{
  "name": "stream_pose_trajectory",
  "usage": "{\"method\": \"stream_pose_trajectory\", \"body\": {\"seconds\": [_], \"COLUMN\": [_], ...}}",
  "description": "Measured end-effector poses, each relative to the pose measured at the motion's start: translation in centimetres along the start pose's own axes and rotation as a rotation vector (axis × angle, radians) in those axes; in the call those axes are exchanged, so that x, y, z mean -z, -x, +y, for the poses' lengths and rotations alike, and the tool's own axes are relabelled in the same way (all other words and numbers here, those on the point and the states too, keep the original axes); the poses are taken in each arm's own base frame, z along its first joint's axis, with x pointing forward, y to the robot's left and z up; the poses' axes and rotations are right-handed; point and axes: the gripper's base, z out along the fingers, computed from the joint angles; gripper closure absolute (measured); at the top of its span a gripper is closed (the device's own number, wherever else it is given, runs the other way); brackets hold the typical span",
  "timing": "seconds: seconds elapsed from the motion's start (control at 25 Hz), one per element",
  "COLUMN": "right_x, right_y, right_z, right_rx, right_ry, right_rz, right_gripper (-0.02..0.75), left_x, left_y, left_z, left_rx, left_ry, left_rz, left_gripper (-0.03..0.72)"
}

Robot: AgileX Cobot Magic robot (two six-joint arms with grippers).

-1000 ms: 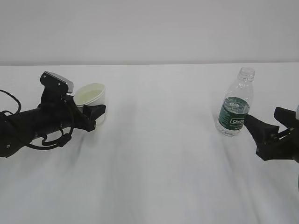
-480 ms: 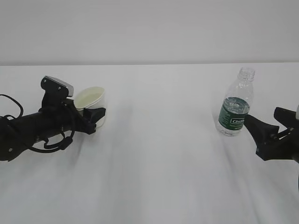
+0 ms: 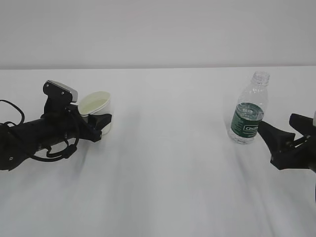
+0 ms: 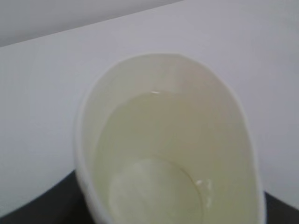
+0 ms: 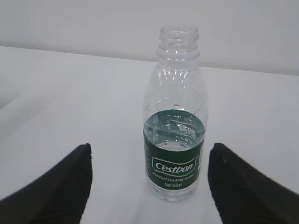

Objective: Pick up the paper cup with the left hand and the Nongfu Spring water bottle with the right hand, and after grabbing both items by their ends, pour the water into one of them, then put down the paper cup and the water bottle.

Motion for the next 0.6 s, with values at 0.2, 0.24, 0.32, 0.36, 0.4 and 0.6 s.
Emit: {"method": "stream_pose_trajectory", "body": {"seconds": [0.2, 0.24, 0.32, 0.36, 0.4, 0.6], "right_x": [0.0, 0.0, 0.0, 0.0, 0.0, 0.0], "right_y": [0.0, 0.0, 0.0, 0.0, 0.0, 0.0], "right_z": [0.01, 0.01, 0.01, 0.01, 0.01, 0.08], "right_rx": [-0.003, -0.003, -0.003, -0.003, -0.003, -0.001], "right_ry": [0.002, 0.001, 0.001, 0.001, 0.001, 0.009], "right_rz": [0.0, 0.0, 0.0, 0.0, 0.0, 0.0], "right_gripper": [0.159, 0.159, 0.159, 0.159, 0.159, 0.16], "left_x": [0.0, 0.0, 0.0, 0.0, 0.0, 0.0], "left_y": [0.0, 0.0, 0.0, 0.0, 0.0, 0.0], "left_z": [0.0, 0.0, 0.0, 0.0, 0.0, -0.02], "left_rx": [0.0, 0.0, 0.0, 0.0, 0.0, -0.001], "left_ry": [0.0, 0.0, 0.0, 0.0, 0.0, -0.002], "left_rz": [0.0, 0.0, 0.0, 0.0, 0.0, 0.0], "left_gripper": [0.268, 0.268, 0.268, 0.268, 0.268, 0.265]}}
